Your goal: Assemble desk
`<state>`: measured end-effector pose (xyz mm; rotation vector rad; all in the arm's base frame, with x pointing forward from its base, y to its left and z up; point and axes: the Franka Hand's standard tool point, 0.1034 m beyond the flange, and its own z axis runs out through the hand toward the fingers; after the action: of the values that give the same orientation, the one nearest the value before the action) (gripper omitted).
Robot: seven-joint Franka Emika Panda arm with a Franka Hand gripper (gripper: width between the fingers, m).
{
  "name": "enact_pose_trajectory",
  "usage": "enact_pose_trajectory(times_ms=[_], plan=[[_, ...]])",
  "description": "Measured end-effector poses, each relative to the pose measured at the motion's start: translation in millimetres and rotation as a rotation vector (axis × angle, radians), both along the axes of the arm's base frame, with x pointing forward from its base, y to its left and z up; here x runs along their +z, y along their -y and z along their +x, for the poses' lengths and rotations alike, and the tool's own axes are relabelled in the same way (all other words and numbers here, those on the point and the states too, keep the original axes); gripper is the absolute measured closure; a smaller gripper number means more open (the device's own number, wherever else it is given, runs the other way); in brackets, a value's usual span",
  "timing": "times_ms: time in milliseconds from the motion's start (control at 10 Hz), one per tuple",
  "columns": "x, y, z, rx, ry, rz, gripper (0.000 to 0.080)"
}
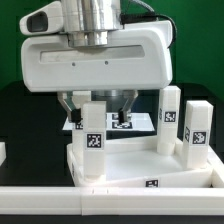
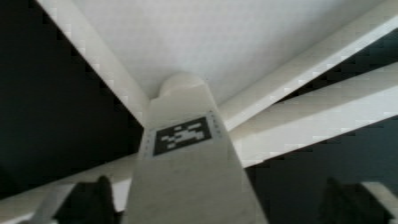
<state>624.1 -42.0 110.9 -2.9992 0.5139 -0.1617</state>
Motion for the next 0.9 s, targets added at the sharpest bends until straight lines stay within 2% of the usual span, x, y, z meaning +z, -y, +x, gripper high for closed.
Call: enact_pose_trajectory(times_ms=[100, 200, 300, 500, 700, 900], plan=[[0.0, 0.2, 0.1, -0.017, -0.001, 0.003, 0.0354], [-0.1, -0.3, 0.1, -0.105, -0.007, 0.016, 0.0354], [-0.5, 1.9, -0.1, -0.214, -0.019, 0.026, 0.0511], [-0.3, 1.8, 2.4, -0.486, -0.054, 0.057, 0.0511], [-2.7, -2.7, 3.7, -0.897, -0.106, 0.104, 0.0511], [-3.2, -1.1, 4.8, -1.186, -0.133, 0.191, 0.0511]])
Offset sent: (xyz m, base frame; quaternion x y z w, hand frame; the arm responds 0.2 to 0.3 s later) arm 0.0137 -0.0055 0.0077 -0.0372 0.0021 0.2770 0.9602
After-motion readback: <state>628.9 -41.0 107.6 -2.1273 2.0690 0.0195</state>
